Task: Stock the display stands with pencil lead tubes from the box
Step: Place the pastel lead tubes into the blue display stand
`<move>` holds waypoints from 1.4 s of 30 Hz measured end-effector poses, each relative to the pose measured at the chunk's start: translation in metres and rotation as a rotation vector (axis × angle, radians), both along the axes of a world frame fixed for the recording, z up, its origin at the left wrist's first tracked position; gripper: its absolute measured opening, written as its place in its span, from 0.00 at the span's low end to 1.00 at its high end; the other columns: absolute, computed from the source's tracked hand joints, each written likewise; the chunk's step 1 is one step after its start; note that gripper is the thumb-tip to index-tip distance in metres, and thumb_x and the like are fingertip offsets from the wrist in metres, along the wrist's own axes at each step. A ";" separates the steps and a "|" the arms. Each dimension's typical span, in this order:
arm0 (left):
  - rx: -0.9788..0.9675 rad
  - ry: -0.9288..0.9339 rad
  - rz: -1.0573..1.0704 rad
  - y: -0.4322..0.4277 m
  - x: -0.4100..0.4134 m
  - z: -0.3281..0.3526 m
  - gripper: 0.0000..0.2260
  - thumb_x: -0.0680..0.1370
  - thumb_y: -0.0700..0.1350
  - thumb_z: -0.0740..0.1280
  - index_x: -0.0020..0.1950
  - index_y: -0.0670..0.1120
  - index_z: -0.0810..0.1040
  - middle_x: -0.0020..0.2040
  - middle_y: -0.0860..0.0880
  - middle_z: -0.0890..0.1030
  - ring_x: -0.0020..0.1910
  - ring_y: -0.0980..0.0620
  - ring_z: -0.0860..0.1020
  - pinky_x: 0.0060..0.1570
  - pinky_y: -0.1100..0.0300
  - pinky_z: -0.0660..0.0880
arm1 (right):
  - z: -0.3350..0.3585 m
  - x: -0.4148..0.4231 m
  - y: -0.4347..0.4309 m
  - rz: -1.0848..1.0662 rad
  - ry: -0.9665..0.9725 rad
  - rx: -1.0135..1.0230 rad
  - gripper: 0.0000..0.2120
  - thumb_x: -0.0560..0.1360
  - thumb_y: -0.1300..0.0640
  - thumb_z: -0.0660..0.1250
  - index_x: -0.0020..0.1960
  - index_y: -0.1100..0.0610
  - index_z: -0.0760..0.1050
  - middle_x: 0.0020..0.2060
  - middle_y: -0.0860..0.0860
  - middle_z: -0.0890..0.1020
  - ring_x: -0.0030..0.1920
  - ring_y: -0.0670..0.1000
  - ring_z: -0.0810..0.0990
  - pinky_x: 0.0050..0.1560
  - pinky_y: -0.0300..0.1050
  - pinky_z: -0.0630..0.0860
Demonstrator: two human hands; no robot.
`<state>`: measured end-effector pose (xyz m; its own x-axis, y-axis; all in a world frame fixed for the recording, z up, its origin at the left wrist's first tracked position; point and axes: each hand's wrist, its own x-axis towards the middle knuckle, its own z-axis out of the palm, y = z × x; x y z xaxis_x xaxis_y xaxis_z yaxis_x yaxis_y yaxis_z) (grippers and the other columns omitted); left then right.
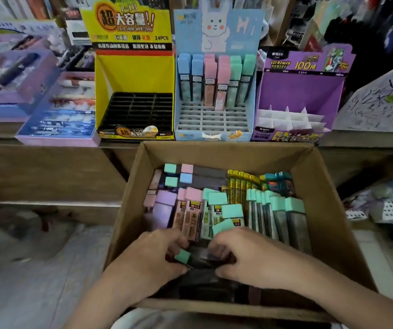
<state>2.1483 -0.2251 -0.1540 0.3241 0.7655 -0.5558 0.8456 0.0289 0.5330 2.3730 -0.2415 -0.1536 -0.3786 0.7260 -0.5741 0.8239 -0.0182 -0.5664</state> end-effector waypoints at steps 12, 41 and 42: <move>-0.127 0.119 -0.091 0.002 -0.003 -0.006 0.16 0.69 0.51 0.75 0.50 0.62 0.73 0.49 0.60 0.79 0.48 0.60 0.79 0.50 0.62 0.78 | -0.011 -0.024 -0.005 0.043 -0.063 -0.076 0.09 0.77 0.52 0.72 0.56 0.49 0.78 0.51 0.48 0.80 0.49 0.50 0.81 0.51 0.54 0.81; -0.126 -0.675 0.339 0.013 0.007 0.003 0.10 0.74 0.47 0.75 0.54 0.55 0.85 0.49 0.49 0.87 0.49 0.52 0.85 0.48 0.59 0.81 | 0.007 0.007 0.014 -0.316 0.514 -0.232 0.11 0.79 0.61 0.70 0.61 0.56 0.77 0.51 0.59 0.85 0.53 0.59 0.84 0.60 0.58 0.79; -0.141 -0.735 0.395 0.014 0.012 0.004 0.09 0.74 0.47 0.76 0.54 0.53 0.86 0.49 0.48 0.87 0.48 0.51 0.85 0.47 0.60 0.81 | 0.009 0.006 0.016 -0.363 0.595 -0.251 0.12 0.80 0.63 0.69 0.63 0.56 0.76 0.51 0.58 0.86 0.53 0.57 0.85 0.62 0.58 0.80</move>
<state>2.1599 -0.2107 -0.1498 0.3636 0.8378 -0.4072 0.1987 0.3573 0.9126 2.3794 -0.2258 -0.1442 -0.4384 0.7389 -0.5117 0.2961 -0.4188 -0.8584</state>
